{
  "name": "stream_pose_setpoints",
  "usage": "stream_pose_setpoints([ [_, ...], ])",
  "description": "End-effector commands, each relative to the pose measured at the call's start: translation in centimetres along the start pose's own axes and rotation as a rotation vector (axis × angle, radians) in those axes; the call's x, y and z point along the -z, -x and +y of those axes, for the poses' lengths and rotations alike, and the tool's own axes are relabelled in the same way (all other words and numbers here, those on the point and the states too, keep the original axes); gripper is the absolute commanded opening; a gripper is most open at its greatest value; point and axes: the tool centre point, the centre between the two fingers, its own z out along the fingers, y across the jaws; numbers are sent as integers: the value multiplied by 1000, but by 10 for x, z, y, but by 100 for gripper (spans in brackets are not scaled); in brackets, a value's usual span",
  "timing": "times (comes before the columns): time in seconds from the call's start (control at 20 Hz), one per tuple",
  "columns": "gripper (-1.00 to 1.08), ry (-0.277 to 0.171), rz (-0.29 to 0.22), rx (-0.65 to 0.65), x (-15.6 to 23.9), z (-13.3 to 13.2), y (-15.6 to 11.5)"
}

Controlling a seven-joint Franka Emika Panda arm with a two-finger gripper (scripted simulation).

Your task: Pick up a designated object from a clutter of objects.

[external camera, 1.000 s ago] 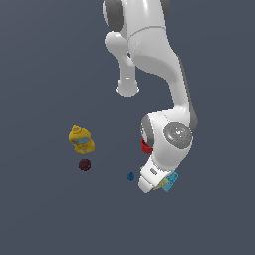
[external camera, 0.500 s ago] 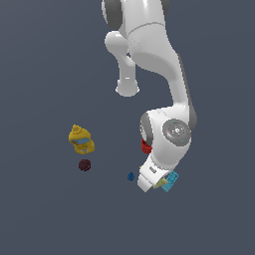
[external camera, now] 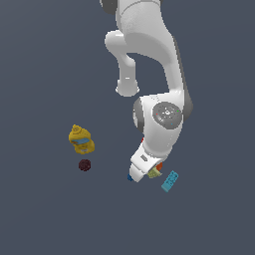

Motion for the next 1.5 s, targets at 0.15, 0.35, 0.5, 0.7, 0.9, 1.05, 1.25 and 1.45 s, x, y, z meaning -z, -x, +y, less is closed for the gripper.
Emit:
stream_pose_setpoints([
  [0.15,-100,2,1,-1,40,6,34],
  [0.35,-100,1,0,-1,72,10,62],
  [0.5,-100,1,1,-2,97,14,83],
  [0.7,-100,0,1,-2,133,19,114],
  [0.9,-100,-1,1,-2,169,25,143],
  [1.05,-100,-2,2,-2,193,29,164],
  [1.25,-100,-2,2,-2,222,34,187],
  [1.45,-100,-2,0,-3,243,38,204],
])
